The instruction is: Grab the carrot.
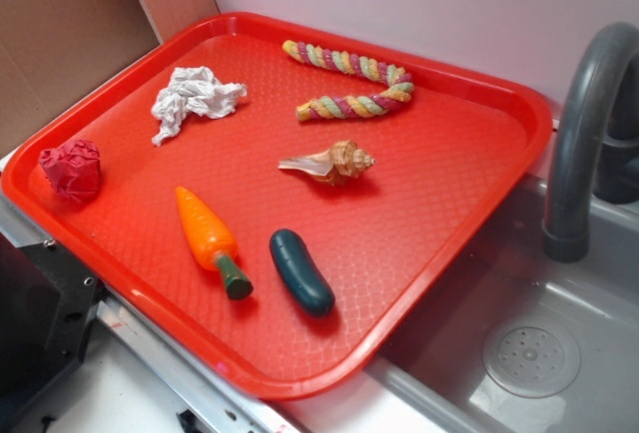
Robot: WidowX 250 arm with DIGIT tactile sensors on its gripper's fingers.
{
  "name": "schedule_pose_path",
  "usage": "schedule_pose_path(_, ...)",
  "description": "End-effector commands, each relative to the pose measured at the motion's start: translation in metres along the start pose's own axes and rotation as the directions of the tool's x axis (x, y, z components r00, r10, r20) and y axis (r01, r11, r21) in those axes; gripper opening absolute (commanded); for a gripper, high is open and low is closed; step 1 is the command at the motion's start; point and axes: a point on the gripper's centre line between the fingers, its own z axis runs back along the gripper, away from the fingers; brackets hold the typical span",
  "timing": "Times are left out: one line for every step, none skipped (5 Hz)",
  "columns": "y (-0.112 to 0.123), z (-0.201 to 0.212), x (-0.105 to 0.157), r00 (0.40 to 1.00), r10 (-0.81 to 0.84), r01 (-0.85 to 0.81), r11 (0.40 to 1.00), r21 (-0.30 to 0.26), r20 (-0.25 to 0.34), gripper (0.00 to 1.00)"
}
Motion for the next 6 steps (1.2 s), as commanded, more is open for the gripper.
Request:
schedule_pose_path(0.0, 0.0, 0.0, 1.0, 0.0, 0.0, 1.0, 0.0, 0.0, 1.0)
schedule_pose_path(-0.001, -0.008, 0.01, 0.967, -0.252, 0.253, 0.966, 0.045, -0.032, 1.0)
schedule_pose_path(-0.004, -0.017, 0.015, 0.872, -0.486, 0.489, 0.868, 0.092, -0.057, 1.0)
schedule_pose_path(-0.004, -0.035, 0.017, 0.718, -0.685, 0.695, 0.716, 0.07, -0.128, 1.0)
schedule_pose_path(-0.001, -0.069, 0.016, 0.507, -0.827, 0.86, 0.503, 0.084, -0.243, 1.0)
schedule_pose_path(-0.004, -0.1, 0.02, 0.266, -0.913, 0.963, 0.267, 0.04, -0.309, 1.0)
